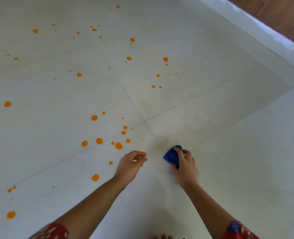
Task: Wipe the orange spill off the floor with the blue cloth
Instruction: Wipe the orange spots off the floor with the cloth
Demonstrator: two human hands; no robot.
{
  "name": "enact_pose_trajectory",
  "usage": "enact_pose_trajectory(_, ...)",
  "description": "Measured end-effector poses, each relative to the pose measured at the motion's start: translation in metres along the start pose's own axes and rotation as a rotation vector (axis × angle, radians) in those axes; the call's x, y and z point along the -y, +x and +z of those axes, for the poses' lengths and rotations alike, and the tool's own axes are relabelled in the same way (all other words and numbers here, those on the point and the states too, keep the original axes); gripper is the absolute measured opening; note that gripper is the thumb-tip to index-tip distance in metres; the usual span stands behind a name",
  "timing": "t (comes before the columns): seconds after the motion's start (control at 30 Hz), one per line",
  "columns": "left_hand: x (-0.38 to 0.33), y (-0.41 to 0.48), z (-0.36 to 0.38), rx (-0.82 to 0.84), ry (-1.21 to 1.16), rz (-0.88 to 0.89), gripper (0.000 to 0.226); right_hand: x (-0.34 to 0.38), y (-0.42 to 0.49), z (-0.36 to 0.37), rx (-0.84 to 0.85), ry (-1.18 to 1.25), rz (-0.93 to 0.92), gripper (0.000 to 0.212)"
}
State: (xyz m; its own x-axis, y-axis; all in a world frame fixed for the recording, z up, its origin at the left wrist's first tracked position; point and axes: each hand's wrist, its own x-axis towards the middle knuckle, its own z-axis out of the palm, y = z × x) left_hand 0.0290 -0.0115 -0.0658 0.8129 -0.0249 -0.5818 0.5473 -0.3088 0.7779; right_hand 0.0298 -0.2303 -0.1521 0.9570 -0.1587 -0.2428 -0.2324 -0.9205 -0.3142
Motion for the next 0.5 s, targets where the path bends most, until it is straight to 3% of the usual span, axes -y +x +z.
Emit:
enact_pose_trajectory(0.07,-0.004,-0.009,-0.015,0.006,0.026,0.021,0.014,0.022,-0.002,-0.009,0.016,0.337,0.001,0.054)
enact_pose_trajectory(0.13,-0.012,-0.013,-0.029,0.056,0.062,0.018,0.016,0.047,-0.003,-0.022,0.072,0.842,0.157,0.042)
enact_pose_trajectory(0.2,-0.021,-0.022,-0.048,0.071,0.075,0.001,0.016,0.076,-0.006,-0.038,0.253,1.318,0.283,0.03)
enact_pose_trajectory(0.27,-0.032,-0.038,-0.078,-0.001,0.032,-0.01,0.016,0.113,-0.008,-0.061,0.553,1.673,0.331,0.029)
enact_pose_trajectory(0.4,-0.05,-0.069,-0.124,-0.161,-0.111,-0.022,0.017,0.18,-0.004,-0.088,0.813,1.73,0.237,0.05)
enact_pose_trajectory(0.5,-0.052,-0.094,-0.147,-0.277,-0.212,0.013,0.02,0.228,-0.011,-0.104,0.913,1.637,0.161,0.043)
